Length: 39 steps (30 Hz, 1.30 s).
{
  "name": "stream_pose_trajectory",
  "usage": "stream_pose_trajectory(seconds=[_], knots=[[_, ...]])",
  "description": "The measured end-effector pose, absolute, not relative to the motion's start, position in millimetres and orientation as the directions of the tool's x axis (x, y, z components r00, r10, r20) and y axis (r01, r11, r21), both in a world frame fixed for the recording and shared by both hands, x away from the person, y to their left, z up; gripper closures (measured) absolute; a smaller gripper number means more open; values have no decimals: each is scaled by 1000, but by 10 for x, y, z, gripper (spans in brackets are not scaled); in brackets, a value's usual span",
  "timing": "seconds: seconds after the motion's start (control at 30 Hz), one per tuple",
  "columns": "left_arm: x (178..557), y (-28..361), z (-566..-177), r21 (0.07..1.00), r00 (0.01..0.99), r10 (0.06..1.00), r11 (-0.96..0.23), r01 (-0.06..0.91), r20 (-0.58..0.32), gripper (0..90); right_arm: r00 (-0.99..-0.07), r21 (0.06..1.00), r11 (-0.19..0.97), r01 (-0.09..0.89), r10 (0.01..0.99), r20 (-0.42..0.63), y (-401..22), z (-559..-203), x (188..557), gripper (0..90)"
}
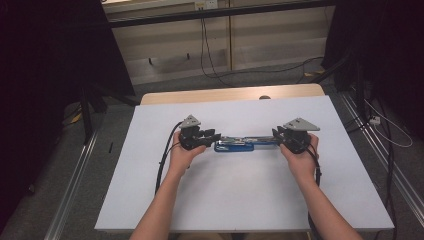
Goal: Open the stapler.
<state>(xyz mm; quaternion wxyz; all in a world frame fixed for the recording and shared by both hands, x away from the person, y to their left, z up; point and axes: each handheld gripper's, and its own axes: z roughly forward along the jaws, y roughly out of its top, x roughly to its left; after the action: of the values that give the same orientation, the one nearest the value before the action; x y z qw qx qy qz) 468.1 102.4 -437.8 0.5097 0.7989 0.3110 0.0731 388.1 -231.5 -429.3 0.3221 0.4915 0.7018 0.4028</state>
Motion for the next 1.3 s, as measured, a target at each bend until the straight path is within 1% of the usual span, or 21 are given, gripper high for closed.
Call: stream_pose_trajectory(seconds=[0.03, 0.1, 0.17, 0.2, 0.23, 0.3, 0.33, 0.4, 0.43, 0.5, 0.6, 0.7, 0.8, 0.87, 0.9, 1.0, 1.07, 1.23, 1.3], knots=[[4679, 1037, -4371, 859, 794, 573, -284, 427, -205, 550, -307, 880, 191, 435, 950, -55, -2340, -4302, 3863, 705], [4674, 1049, -4355, 854, 784, 587, -285, 435, -204, 489, -309, 873, 198, 447, 949, -57, -2376, -4325, 3824, 652], [4666, 1059, -4331, 852, 768, 604, -272, 448, -211, 390, -305, 869, 204, 451, 950, -64, -2398, -4342, 3788, 581], [4662, 1071, -4316, 850, 764, 608, -270, 453, -215, 351, -309, 868, 205, 453, 949, -63, -2408, -4347, 3773, 560], [4646, 1094, -4289, 846, 758, 616, -271, 459, -215, 299, -326, 860, 220, 460, 943, -67, -2424, -4362, 3741, 497], [4641, 1106, -4278, 843, 759, 617, -280, 459, -209, 238, -336, 849, 228, 476, 940, -64, -2444, -4394, 3717, 439], [4635, 1119, -4267, 837, 756, 621, -288, 466, -208, 238, -336, 849, 228, 476, 940, -64, -2444, -4394, 3717, 439], [4626, 1149, -4253, 823, 749, 628, -300, 482, -210, 188, -352, 836, 226, 499, 935, -42, -2477, -4437, 3703, 379], [4623, 1170, -4248, 816, 749, 630, -312, 487, -206, 177, -352, 833, 229, 504, 935, -44, -2487, -4451, 3695, 370], [4606, 1208, -4244, 809, 743, 637, -315, 496, -207, 166, -354, 821, 235, 521, 934, -43, -2516, -4495, 3691, 323], [4584, 1261, -4239, 814, 736, 643, -301, 497, -212, 149, -361, 809, 243, 536, 932, -41, -2550, -4549, 3708, 285], [4568, 1298, -4218, 806, 727, 651, -301, 509, -216, 135, -392, 789, 287, 543, 918, -64, -2575, -4585, 3763, 285], [4551, 1332, -4195, 809, 726, 654, -297, 507, -215, 136, -405, 760, 317, 567, 911, -78, -2621, -4636, 3862, 292], [4542, 1354, -4180, 812, 724, 655, -291, 506, -216, 136, -407, 757, 325, 567, 909, -86, -2629, -4646, 3887, 293], [4534, 1372, -4165, 816, 720, 658, -282, 505, -218, 136, -419, 757, 322, 569, 905, -70, -2637, -4659, 3932, 300], [4531, 1391, -4152, 819, 719, 660, -278, 502, -217, 137, -427, 749, 329, 575, 902, -68, -2635, -4667, 3977, 307], [4525, 1412, -4135, 823, 721, 658, -273, 498, -218, 159, -439, 748, 335, 573, 896, -65, -2651, -4666, 4045, 313], [4519, 1419, -4120, 830, 720, 660, -264, 492, -217, 159, -464, 744, 344, 573, 884, -50, -2680, -4671, 4119, 308], [4517, 1417, -4117, 829, 719, 662, -267, 491, -213, 159, -482, 743, 347, 572, 875, -38, -2694, -4673, 4152, 322]])
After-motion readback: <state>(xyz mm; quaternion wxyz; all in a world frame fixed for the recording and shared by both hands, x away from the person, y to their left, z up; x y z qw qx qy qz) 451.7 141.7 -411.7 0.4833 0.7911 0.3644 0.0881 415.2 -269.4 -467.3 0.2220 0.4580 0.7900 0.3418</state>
